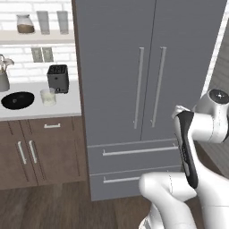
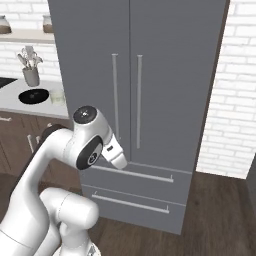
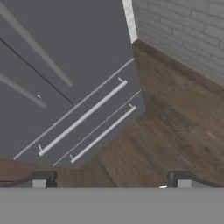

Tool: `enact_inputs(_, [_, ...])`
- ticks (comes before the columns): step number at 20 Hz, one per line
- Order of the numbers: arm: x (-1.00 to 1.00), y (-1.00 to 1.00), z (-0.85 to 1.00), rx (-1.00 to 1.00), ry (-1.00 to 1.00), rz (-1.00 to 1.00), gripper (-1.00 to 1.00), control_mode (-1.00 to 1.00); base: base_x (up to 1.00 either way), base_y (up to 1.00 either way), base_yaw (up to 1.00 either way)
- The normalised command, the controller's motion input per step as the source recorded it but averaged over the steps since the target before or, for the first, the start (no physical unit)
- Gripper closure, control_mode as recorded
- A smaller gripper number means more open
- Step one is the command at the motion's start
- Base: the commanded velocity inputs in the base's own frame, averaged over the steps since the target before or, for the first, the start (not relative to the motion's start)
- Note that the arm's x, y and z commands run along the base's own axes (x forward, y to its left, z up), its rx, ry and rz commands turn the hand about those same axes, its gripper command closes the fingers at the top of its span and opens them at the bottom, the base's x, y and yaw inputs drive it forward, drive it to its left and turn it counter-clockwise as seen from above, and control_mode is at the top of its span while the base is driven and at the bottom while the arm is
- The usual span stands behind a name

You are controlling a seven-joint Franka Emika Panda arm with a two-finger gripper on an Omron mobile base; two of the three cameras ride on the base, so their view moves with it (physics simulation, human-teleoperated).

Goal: Grab a lemon wedge from the fridge and one ice cube from the ice bowl, and put them in the glass of lemonade.

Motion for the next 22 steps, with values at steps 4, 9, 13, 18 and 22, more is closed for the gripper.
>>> enact_inputs(4, [-0.01, 0.00, 0.23, 0.00, -0.12, 0.00, -1.00, -1.00, 0.00, 0.00, 0.00])
enact_inputs(9, [0.29, 0.00, 0.45, -0.01, -0.32, 0.05, -1.00, -1.00, 0.00, 0.00, 0.00])
enact_inputs(13, [0.91, 0.00, 0.42, 0.00, -0.23, 0.14, -1.00, -1.00, 0.00, 0.00, 0.00])
enact_inputs(18, [1.00, -0.01, 0.35, -0.03, -0.03, 0.15, -1.00, -1.00, 0.00, 0.00, 0.00])
enact_inputs(22, [0.96, -0.10, 0.29, -0.16, 0.12, 0.04, -1.00, -1.00, 0.00, 0.00, 0.00])
